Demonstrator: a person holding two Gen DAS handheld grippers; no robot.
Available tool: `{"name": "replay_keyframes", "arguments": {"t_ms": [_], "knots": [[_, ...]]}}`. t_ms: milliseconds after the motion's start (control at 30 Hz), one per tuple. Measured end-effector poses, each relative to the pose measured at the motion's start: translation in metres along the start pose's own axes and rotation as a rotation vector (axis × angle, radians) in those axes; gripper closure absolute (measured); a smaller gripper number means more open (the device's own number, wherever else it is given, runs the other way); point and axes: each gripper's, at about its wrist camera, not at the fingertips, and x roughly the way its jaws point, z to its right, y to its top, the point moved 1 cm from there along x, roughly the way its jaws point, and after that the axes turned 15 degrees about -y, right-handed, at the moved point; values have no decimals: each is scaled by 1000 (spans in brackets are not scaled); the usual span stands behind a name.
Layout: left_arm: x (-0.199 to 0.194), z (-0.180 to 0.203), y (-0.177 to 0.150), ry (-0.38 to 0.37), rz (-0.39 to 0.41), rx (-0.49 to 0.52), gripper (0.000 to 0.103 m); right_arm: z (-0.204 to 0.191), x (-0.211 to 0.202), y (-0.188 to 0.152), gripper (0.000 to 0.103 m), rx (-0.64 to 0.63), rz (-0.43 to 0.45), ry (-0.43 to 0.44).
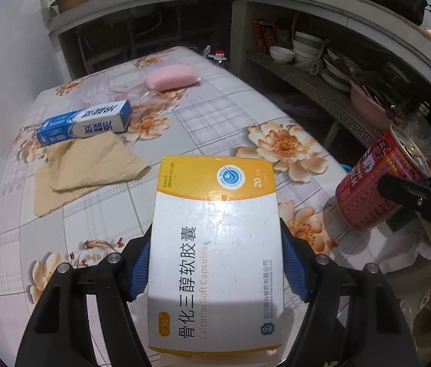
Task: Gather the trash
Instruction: 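Lift the medicine box and red can and carry both toward the wastebasket, then open both tools to drop the box and can into the wastebasket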
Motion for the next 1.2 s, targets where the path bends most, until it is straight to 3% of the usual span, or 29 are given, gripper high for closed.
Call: {"name": "replay_keyframes", "arguments": {"t_ms": [467, 767, 933, 1033, 1200], "knots": [[14, 52, 30, -126, -5, 69, 33, 50, -31, -5, 36, 126, 54, -34], [48, 115, 87, -343, -17, 91, 33, 161, -78, -13, 36, 367, 143, -236], [96, 161, 112, -439, -110, 91, 33, 213, -77, -38, 36, 516, 110, -318], [135, 187, 118, -470, -197, 79, 33, 232, -58, -55, 36, 581, 56, -313], [206, 220, 118, -441, -338, 71, 33, 262, -5, -77, 36, 682, -52, -262]]}}
